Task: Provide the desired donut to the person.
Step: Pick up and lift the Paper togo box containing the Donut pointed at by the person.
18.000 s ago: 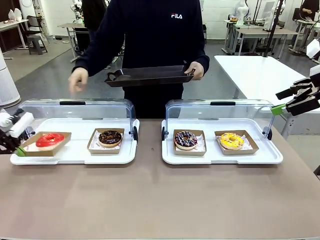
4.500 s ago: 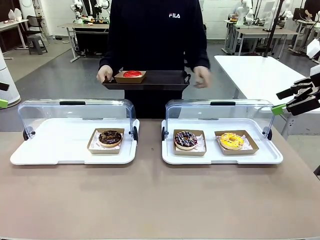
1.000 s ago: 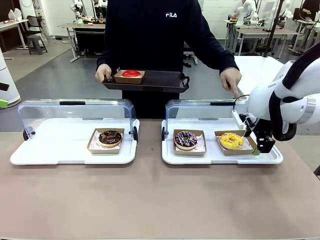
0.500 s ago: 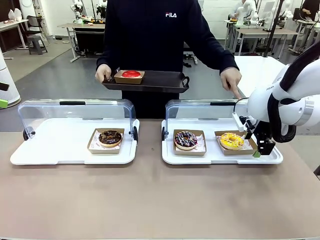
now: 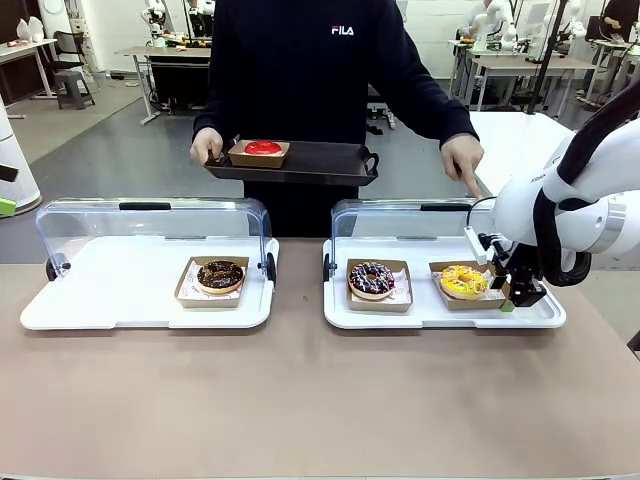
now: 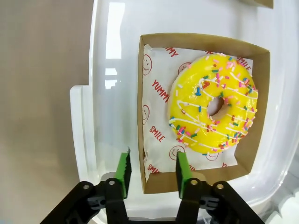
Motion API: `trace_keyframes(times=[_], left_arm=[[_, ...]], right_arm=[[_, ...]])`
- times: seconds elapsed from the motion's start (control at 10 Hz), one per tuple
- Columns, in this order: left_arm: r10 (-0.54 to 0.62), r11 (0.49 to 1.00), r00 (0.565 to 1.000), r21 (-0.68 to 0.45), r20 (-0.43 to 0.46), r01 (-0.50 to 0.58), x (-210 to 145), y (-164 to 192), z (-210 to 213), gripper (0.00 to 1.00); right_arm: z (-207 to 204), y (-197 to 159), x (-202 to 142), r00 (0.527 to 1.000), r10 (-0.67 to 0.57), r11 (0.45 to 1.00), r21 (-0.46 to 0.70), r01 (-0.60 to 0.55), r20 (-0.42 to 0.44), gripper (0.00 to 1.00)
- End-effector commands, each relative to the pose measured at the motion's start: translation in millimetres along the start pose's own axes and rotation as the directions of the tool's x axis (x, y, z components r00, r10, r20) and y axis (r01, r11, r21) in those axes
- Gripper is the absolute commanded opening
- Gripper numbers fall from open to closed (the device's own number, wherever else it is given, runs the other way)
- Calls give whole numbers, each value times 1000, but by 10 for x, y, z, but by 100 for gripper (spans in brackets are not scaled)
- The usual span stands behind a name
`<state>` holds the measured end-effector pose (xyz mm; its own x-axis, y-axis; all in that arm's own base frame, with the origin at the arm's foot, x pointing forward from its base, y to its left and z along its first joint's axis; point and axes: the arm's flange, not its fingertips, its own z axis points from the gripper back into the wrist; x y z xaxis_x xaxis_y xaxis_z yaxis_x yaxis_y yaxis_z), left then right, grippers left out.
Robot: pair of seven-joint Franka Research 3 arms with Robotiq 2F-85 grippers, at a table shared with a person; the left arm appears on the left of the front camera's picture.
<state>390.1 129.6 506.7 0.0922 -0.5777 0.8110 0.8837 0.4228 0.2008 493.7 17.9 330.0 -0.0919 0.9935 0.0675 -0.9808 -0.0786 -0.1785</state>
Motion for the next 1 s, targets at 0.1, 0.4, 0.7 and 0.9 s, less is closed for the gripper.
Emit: trace_keyframes(times=[0.1,0.4,0.7,0.9], left_arm=[[-3,1000,1000,12,17,3,-7,-12,-4,100],[-3,1000,1000,12,17,3,-7,-12,-4,100],[-3,1000,1000,12,17,3,-7,-12,-4,100],[-3,1000,1000,12,17,3,-7,-12,-4,100]], right_arm=[[-85,-106,-18,999,5,1000,3,-5,-32,7],[-12,-75,-49,1000,1,1000,-1,-1,-29,0],[323,219,-58,999,48,998,-28,-48,5,0],[772,641,-72,997,76,997,-4,-76,5,0]])
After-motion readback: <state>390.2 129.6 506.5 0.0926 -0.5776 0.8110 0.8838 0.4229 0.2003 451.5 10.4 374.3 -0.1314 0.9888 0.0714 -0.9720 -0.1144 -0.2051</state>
